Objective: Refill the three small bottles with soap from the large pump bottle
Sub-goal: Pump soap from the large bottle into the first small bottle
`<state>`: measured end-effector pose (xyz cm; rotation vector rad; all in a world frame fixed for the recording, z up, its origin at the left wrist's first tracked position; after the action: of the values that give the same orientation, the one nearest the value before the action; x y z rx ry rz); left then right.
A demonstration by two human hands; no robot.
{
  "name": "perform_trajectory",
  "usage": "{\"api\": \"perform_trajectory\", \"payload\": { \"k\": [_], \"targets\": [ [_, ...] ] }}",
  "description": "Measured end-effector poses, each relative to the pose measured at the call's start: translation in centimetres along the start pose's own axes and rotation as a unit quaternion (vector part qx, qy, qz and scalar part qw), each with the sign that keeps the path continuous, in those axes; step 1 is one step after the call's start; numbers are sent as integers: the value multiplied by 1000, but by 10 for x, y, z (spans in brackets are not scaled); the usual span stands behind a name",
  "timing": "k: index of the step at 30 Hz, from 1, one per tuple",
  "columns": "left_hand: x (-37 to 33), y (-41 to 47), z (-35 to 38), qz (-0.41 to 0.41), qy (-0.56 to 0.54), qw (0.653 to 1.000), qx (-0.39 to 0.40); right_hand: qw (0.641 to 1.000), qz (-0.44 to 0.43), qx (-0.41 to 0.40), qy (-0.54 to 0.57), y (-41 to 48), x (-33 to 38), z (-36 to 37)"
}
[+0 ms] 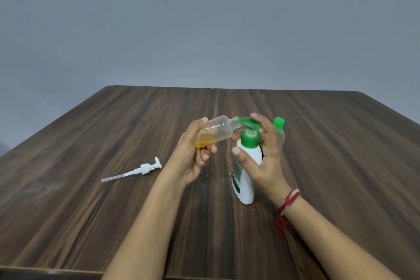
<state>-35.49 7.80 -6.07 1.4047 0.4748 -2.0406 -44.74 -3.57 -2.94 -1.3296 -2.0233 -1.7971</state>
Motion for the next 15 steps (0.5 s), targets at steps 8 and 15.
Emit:
{"api": "perform_trajectory", "payload": {
  "k": [8, 15],
  "targets": [
    [2, 0, -3, -5, 12, 1000, -10, 1000, -7, -12, 26, 4, 1, -2],
    [3, 1, 0, -4, -14, 1000, 2, 1000, -6, -3, 16, 0, -1, -1]
  ]
}}
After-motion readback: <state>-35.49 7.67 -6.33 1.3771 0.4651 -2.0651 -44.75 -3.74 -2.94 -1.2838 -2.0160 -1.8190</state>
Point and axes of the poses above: each hand's wrist, its own y-axis towards the middle knuckle, its own z-axis out of the palm, x = y × z, the point moved 9 cm from there along y, towards the middle knuckle, and after that the axes turned 12 degrees about x, right-handed, at the moved point
